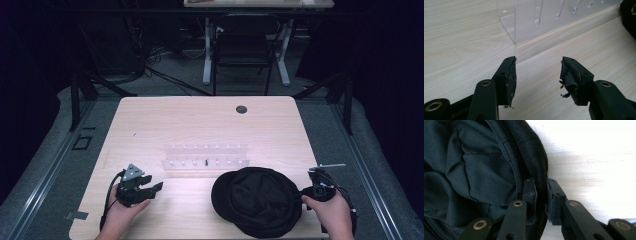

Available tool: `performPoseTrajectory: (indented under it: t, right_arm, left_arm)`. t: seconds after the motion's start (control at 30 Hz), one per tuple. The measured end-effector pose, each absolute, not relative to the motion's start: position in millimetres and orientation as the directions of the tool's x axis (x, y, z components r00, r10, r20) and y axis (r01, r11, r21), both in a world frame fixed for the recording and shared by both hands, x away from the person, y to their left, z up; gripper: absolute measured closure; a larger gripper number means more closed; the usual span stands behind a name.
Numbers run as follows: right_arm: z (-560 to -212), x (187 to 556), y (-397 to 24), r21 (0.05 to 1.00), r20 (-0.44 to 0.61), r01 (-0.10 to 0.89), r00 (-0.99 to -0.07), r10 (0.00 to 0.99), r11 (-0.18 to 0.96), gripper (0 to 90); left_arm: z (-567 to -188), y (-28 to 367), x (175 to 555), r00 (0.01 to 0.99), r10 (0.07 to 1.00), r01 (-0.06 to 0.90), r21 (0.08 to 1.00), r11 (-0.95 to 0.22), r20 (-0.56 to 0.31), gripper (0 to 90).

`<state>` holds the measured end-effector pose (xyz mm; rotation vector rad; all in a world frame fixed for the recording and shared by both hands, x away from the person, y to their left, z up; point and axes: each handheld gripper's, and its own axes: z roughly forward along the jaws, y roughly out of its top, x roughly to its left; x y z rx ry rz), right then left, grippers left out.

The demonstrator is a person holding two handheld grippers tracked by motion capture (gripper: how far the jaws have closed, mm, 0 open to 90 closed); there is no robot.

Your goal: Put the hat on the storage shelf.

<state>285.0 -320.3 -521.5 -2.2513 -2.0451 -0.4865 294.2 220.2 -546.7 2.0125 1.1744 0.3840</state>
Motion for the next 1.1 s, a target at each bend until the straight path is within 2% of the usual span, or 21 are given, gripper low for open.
performPoseTrajectory:
  t: [0.03, 0.3, 0.63, 1.1]
  right_arm:
    - [-524.5, 285.0, -319.4, 0.175, 0.319, 0.975, 0.078, 0.945, -0.139, 78.9]
    - [-526.4, 288.3, -322.5, 0.141, 0.342, 0.982, 0.072, 0.937, -0.126, 83.0]
    - [-523.6, 288.9, -324.3, 0.144, 0.379, 0.981, 0.068, 0.923, -0.131, 87.6]
    - [-502.9, 288.9, -339.0, 0.122, 0.542, 0.987, 0.025, 0.840, -0.109, 88.0]
  left_arm:
    - [-546.7, 220.2, 294.2, 0.531, 0.840, 0.611, 0.737, -0.288, -0.113, 46.4]
    - [-547.7, 219.3, 294.4, 0.530, 0.841, 0.610, 0.739, -0.287, -0.111, 46.4]
    - [-547.3, 220.2, 294.5, 0.527, 0.842, 0.615, 0.735, -0.285, -0.115, 46.4]
    - [-548.0, 219.8, 294.5, 0.524, 0.844, 0.615, 0.736, -0.283, -0.113, 46.4]
